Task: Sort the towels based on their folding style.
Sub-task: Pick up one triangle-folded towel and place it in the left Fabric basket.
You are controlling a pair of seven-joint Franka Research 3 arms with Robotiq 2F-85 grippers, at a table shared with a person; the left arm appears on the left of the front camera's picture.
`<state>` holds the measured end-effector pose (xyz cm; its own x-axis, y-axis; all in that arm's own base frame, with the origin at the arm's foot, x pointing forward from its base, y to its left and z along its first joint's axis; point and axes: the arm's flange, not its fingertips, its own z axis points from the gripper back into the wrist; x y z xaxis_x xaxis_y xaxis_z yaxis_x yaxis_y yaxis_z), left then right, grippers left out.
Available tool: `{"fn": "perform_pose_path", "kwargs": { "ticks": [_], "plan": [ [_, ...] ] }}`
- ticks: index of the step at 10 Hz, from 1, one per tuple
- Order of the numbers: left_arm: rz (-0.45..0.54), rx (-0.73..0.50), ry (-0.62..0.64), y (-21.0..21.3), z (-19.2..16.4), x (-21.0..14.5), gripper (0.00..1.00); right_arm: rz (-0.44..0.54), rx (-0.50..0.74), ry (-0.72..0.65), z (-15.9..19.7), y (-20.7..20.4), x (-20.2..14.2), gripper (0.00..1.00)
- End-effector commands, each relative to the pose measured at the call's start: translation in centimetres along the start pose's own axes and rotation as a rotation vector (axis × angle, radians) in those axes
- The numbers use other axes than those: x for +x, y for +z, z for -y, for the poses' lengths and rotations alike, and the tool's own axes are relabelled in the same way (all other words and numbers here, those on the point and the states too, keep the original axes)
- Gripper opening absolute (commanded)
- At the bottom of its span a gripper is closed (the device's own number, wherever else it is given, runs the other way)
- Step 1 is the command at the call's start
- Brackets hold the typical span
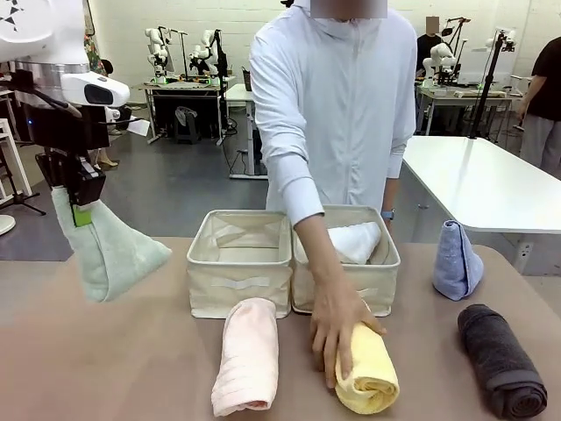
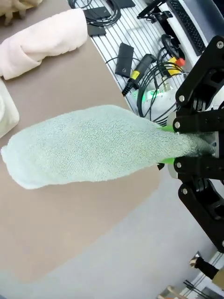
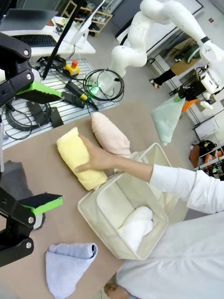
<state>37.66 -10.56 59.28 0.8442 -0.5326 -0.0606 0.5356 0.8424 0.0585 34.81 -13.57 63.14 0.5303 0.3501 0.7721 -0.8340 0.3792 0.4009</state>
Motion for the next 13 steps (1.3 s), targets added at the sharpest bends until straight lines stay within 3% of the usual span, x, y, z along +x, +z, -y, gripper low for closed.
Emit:
{"fn": "perform_pose_path", "kwargs": {
  "ticks": [1,2,3,8,9,11,13],
  "plan": [
    [0.027,-0.048,0.041,-0.9,-1.5,-1.3,0.00,0.024,0.018,0.015,0.1,0.1,0.2,1.00],
    [0.016,-0.066,0.067,-1.3,-1.8,-2.7,0.00,0.024,0.018,0.015,0.1,0.1,0.2,1.00],
    [-0.003,-0.021,0.016,-0.6,-0.8,-0.3,0.00,0.024,0.018,0.015,0.1,0.1,0.2,1.00],
    [-0.003,-0.021,0.016,-0.6,-0.8,-0.3,0.00,0.024,0.018,0.015,0.1,0.1,0.2,1.00],
    [-0.010,-0.027,0.014,-1.0,-0.5,-0.6,0.15,0.024,0.018,0.015,0.1,0.1,0.2,1.00],
    [0.172,0.088,0.061,6.7,0.2,-4.7,0.15,0.024,0.018,0.015,0.1,0.1,0.2,1.00],
    [0.292,0.103,0.067,12.1,2.1,-8.7,0.15,0.024,0.018,0.015,0.1,0.1,0.2,1.00]
  ]
}}
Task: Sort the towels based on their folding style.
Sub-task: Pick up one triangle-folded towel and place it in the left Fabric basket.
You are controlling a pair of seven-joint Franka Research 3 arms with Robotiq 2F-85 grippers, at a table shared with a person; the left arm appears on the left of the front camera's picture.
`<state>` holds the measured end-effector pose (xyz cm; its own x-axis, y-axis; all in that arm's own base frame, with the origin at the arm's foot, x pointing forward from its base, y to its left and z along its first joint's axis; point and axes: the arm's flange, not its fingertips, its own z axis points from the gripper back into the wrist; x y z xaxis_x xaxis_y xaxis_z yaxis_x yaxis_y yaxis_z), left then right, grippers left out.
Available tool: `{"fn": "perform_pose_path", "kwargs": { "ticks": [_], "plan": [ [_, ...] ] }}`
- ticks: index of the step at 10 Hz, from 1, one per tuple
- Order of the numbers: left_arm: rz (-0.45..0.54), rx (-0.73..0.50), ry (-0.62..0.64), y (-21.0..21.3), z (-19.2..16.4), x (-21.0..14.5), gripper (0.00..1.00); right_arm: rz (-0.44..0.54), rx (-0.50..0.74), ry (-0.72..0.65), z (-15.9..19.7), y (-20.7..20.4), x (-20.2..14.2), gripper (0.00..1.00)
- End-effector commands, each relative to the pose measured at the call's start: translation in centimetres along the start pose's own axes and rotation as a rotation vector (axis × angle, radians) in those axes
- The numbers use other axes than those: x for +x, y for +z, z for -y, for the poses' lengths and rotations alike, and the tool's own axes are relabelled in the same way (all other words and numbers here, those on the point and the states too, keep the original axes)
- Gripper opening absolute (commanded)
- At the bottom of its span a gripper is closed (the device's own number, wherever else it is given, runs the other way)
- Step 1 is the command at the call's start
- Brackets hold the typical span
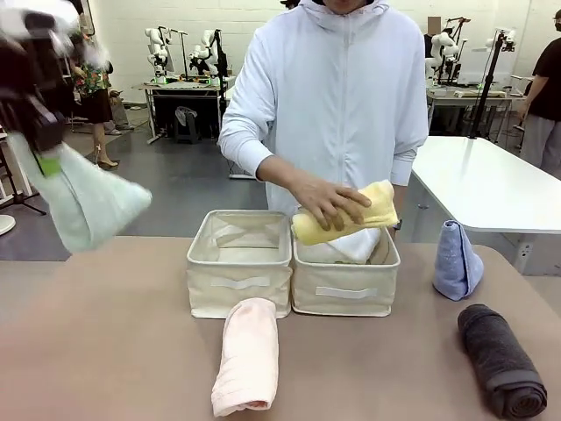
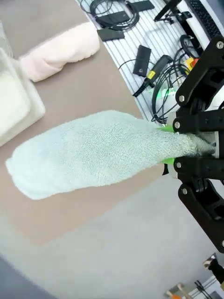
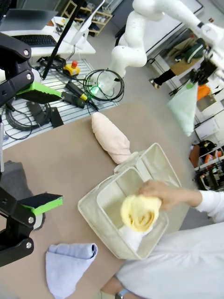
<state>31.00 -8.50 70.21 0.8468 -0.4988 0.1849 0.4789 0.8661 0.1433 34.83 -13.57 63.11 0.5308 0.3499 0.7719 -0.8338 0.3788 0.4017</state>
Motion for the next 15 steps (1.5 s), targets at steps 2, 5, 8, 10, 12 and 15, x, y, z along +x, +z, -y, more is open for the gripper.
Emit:
{"fn": "perform_pose_path", "kwargs": {
  "ticks": [2,5,8,10,12,15],
  "plan": [
    [0.078,-0.016,0.034,4.7,1.4,-2.3,0.15,0.024,0.017,0.015,0.1,0.1,0.2,1.00],
    [0.088,0.016,0.009,5.5,1.1,-3.1,0.15,0.024,0.017,0.015,0.1,0.1,0.2,1.00],
    [0.095,0.071,-0.325,5.2,2.3,-1.1,0.15,0.024,0.017,0.015,0.1,0.1,0.2,1.00],
    [0.085,0.012,-0.687,5.0,2.9,2.4,0.15,0.024,0.017,0.015,0.1,0.1,0.2,1.00],
    [0.044,-0.052,-1.031,4.4,3.4,6.6,0.15,0.024,0.017,0.015,0.1,0.1,0.2,1.00],
    [-0.024,0.052,-1.154,2.0,6.2,12.8,0.15,0.024,0.017,0.015,0.1,0.1,0.2,1.00]
  ]
}}
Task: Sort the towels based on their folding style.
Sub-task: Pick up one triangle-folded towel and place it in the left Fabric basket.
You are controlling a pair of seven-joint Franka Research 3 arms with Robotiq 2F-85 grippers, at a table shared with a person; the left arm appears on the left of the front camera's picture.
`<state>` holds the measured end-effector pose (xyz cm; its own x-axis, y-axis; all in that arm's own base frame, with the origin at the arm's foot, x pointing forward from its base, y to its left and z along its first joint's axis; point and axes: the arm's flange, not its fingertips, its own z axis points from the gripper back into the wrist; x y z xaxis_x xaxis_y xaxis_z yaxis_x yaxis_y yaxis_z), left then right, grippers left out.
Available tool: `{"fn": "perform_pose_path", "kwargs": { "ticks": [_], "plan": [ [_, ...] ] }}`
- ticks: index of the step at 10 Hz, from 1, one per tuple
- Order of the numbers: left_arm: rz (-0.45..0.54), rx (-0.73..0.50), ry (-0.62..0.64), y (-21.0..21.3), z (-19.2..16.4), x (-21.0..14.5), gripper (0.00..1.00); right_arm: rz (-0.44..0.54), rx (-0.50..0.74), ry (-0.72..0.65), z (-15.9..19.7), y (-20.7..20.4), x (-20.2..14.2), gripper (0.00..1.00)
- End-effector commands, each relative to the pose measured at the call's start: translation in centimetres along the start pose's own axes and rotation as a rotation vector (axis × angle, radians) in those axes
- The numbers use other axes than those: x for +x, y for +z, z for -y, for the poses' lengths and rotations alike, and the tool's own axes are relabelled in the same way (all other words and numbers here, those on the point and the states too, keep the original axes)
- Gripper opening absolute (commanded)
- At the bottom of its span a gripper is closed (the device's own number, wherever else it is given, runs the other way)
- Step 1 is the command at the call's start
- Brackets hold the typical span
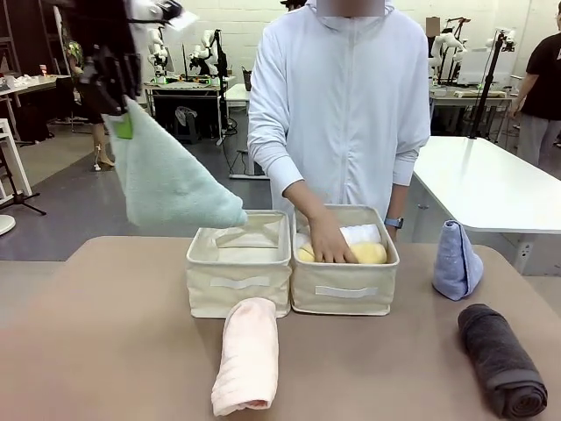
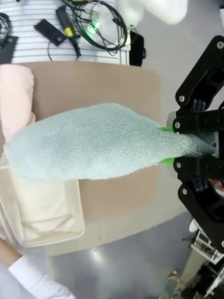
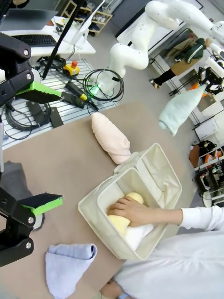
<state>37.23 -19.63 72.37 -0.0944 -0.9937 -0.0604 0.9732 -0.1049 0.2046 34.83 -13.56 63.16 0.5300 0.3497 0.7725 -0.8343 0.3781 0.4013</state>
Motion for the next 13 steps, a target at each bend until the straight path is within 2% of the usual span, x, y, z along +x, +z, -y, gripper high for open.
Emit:
{"fn": "perform_pose_path", "kwargs": {
  "ticks": [1,2,3,4,8,9,10,11,13],
  "plan": [
    [-0.064,0.050,-0.029,-0.3,-3.1,2.2,0.15,0.024,0.017,0.015,0.1,0.1,0.2,1.00],
    [-0.058,0.035,-0.055,-1.6,-4.3,3.4,0.15,0.024,0.017,0.015,0.1,0.1,0.2,1.00],
    [-0.049,0.015,-0.014,-2.8,-5.1,4.3,0.15,0.024,0.017,0.015,0.1,0.1,0.2,1.00],
    [-0.037,0.014,-0.045,-1.9,-2.9,3.1,0.15,0.024,0.017,0.015,0.1,0.1,0.2,1.00],
    [-0.037,0.014,-0.045,-1.9,-2.9,3.1,0.15,0.024,0.017,0.015,0.1,0.1,0.2,1.00],
    [-0.044,0.013,-0.037,-2.0,-3.5,3.5,0.15,0.024,0.017,0.015,0.1,0.1,0.2,1.00],
    [-0.035,-0.013,-0.123,-3.4,-4.5,3.9,0.15,0.024,0.017,0.015,0.1,0.1,0.2,1.00],
    [-0.072,0.008,-0.149,-4.8,-5.9,4.2,0.15,0.024,0.017,0.015,0.1,0.1,0.2,1.00],
    [-0.097,-0.042,-0.180,-7.8,-8.3,4.7,0.15,0.024,0.017,0.015,0.1,0.1,0.2,1.00]
  ]
}}
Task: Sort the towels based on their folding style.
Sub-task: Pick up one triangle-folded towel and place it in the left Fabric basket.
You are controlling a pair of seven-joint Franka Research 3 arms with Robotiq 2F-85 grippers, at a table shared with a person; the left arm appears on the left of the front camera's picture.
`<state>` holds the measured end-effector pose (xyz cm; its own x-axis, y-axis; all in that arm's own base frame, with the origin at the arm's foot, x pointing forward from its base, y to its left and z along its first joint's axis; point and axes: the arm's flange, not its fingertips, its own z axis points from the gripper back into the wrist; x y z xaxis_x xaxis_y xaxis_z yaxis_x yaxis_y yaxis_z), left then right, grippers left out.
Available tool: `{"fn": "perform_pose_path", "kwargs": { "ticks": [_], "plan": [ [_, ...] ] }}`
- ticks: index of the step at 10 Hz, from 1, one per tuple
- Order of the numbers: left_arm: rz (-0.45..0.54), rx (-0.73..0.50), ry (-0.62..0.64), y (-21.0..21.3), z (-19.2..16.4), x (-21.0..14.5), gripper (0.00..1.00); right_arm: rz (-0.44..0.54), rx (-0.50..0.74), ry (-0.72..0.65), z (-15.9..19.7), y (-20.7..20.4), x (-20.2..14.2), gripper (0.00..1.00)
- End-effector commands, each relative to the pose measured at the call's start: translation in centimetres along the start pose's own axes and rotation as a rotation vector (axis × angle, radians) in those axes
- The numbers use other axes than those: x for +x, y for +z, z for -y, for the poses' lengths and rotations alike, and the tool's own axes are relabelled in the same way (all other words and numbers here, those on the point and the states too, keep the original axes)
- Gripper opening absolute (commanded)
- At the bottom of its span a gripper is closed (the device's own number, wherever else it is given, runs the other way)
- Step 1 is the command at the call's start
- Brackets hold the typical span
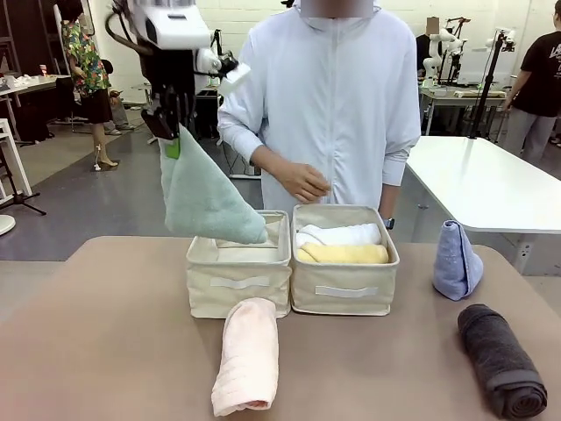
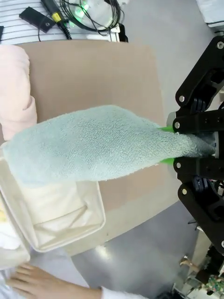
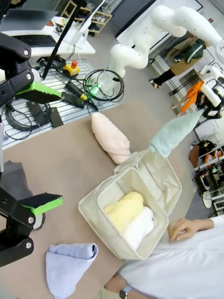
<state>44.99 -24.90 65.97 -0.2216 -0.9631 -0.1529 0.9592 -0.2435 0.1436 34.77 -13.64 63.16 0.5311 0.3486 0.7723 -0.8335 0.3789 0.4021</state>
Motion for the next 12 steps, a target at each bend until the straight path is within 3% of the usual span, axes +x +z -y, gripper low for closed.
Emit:
{"fn": "perform_pose_path", "kwargs": {
  "ticks": [1,6,12],
  "plan": [
    [-0.050,-0.012,-0.047,-1.1,-2.2,0.2,0.15,0.023,0.017,0.016,0.1,0.0,0.2,1.00],
    [-0.189,-0.031,-0.064,-3.9,-5.4,4.0,0.15,0.023,0.017,0.016,0.1,0.0,0.2,1.00],
    [-0.159,-0.069,-0.036,-6.4,-8.9,6.6,0.15,0.023,0.017,0.016,0.1,0.0,0.2,1.00]
  ]
}}
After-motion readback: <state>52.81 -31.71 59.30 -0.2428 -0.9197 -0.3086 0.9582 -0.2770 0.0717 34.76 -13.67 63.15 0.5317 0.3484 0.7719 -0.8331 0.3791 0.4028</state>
